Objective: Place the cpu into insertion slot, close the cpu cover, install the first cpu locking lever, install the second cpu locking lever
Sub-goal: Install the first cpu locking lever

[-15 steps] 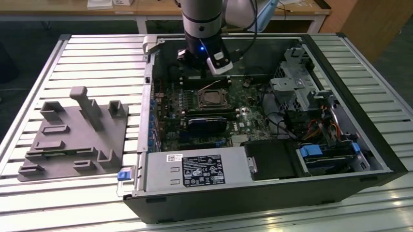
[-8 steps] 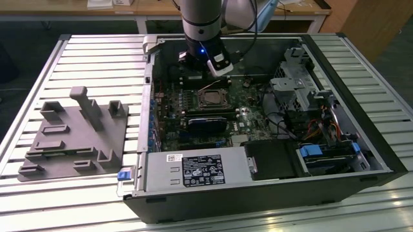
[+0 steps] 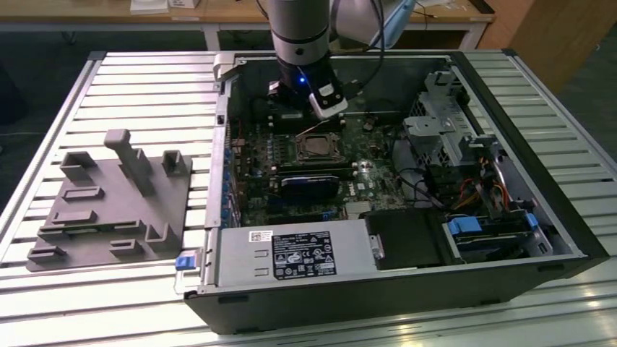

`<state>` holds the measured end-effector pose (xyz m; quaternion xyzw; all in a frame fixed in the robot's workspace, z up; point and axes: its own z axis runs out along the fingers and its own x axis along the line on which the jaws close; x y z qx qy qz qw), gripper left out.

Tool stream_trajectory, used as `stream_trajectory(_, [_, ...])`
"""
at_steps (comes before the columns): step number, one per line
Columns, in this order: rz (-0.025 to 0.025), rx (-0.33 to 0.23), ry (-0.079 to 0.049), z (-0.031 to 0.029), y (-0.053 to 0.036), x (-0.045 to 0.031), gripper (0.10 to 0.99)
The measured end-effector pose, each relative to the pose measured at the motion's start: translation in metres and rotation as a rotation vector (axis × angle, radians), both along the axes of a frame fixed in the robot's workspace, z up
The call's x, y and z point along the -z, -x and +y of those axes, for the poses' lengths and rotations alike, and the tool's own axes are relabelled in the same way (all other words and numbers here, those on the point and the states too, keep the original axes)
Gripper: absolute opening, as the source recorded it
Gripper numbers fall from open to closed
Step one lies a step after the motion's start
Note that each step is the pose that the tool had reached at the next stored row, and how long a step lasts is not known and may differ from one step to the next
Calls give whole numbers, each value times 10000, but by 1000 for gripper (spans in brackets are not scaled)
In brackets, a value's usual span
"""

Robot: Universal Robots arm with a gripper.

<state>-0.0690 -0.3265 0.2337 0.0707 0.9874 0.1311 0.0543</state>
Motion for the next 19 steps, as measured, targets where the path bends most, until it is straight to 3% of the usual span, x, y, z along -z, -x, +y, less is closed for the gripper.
stream_trajectory(9, [-8, 373, 178, 0, -26, 58, 106])
stream_trajectory(19, [-8, 596, 229, 14, -120, 102, 106])
